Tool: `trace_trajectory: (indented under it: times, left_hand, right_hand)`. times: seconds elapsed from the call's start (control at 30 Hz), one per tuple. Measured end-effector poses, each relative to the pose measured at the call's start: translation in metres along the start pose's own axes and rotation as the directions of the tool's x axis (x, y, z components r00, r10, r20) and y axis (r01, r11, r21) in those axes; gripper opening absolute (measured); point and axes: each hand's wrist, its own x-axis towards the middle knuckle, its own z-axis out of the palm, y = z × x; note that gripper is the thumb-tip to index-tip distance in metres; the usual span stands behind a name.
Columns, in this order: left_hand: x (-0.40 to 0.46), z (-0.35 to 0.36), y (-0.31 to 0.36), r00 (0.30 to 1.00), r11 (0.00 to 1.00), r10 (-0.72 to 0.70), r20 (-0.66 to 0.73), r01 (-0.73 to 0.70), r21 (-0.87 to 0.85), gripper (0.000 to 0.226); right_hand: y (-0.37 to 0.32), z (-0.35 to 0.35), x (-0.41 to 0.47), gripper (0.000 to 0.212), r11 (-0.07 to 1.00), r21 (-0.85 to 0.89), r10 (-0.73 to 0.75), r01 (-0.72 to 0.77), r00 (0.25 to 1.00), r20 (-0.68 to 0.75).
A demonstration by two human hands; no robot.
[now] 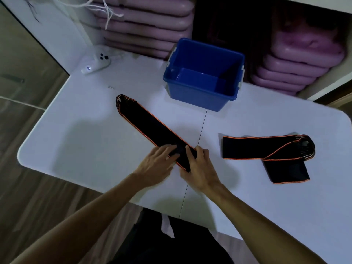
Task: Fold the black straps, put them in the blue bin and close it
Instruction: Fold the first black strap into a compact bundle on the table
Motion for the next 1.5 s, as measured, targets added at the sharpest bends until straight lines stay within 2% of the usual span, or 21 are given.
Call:
trace_trajectory:
  times: [0.13,0.27,0.37,0.47,0.6,0.67,0.83,0.97,1.1,1.2,1.37,1.43,1.5]
  left_hand:
    - [-0.005,0.014,0.013,0.998,0.997,-0.066,0.009,0.066,-0.041,0.045]
    - [0.003,0.010,0.007,0.999,0.999,-0.006,-0.034,0.007,0.043,0.030]
    - [0.006,0.008,0.003,0.999,0.999,-0.025,-0.025,0.026,0.045,0.036]
    - [0.005,0.011,0.001,0.999,0.997,-0.022,-0.026,0.023,0.074,0.032]
    - [0.004,0.012,0.005,0.994,0.996,-0.081,-0.073,0.085,0.042,0.034]
    - [0.004,0.010,0.009,0.986,0.992,-0.128,-0.105,0.126,-0.023,0.034]
    - [-0.006,0.012,0.024,0.941,0.935,-0.305,-0.144,0.267,-0.232,0.038]
    - [-0.025,0.018,0.026,0.922,0.888,-0.362,-0.138,0.296,-0.351,0.032]
    - [-0.038,0.021,0.029,0.887,0.837,-0.443,-0.131,0.357,-0.415,0.035]
    - [-0.040,0.021,0.029,0.848,0.800,-0.506,-0.158,0.394,-0.452,0.030]
    - [-0.033,0.007,0.019,0.839,0.767,-0.518,-0.165,0.370,-0.525,0.015]
    - [-0.032,0.003,0.018,0.795,0.694,-0.591,-0.136,0.415,-0.588,0.023]
    - [-0.028,0.000,0.015,0.743,0.600,-0.667,-0.050,0.496,-0.627,0.024]
  right_hand:
    - [0.003,0.001,0.000,0.075,0.999,-0.028,-0.042,0.042,0.999,-0.015]
    - [0.010,-0.002,0.003,0.076,0.993,-0.083,-0.093,0.089,0.994,-0.049]
    - [0.019,-0.005,0.000,0.080,0.984,-0.098,-0.151,0.149,0.988,-0.016]
    - [0.032,-0.007,-0.001,0.087,0.980,0.073,-0.187,0.184,0.982,0.034]
    - [0.049,-0.016,0.009,0.098,0.933,0.327,-0.218,0.147,0.956,0.194]
    - [0.056,-0.021,0.012,0.088,0.915,0.373,-0.246,0.153,0.946,0.213]
    - [0.051,-0.027,0.022,0.052,0.879,0.409,-0.283,0.246,0.959,0.031]
    - [0.044,-0.027,0.028,0.043,0.849,0.414,-0.367,0.330,0.930,0.012]
    - [0.036,-0.021,0.029,0.035,0.823,0.439,-0.407,0.359,0.913,0.016]
    - [0.033,-0.015,0.032,0.032,0.806,0.497,-0.396,0.321,0.917,0.051]
    - [0.030,-0.018,0.046,0.030,0.800,0.558,-0.324,0.221,0.942,0.091]
    - [0.025,-0.025,0.053,0.026,0.785,0.600,-0.273,0.156,0.956,0.109]
    - [0.019,-0.027,0.060,0.018,0.749,0.659,-0.233,0.076,0.960,0.154]
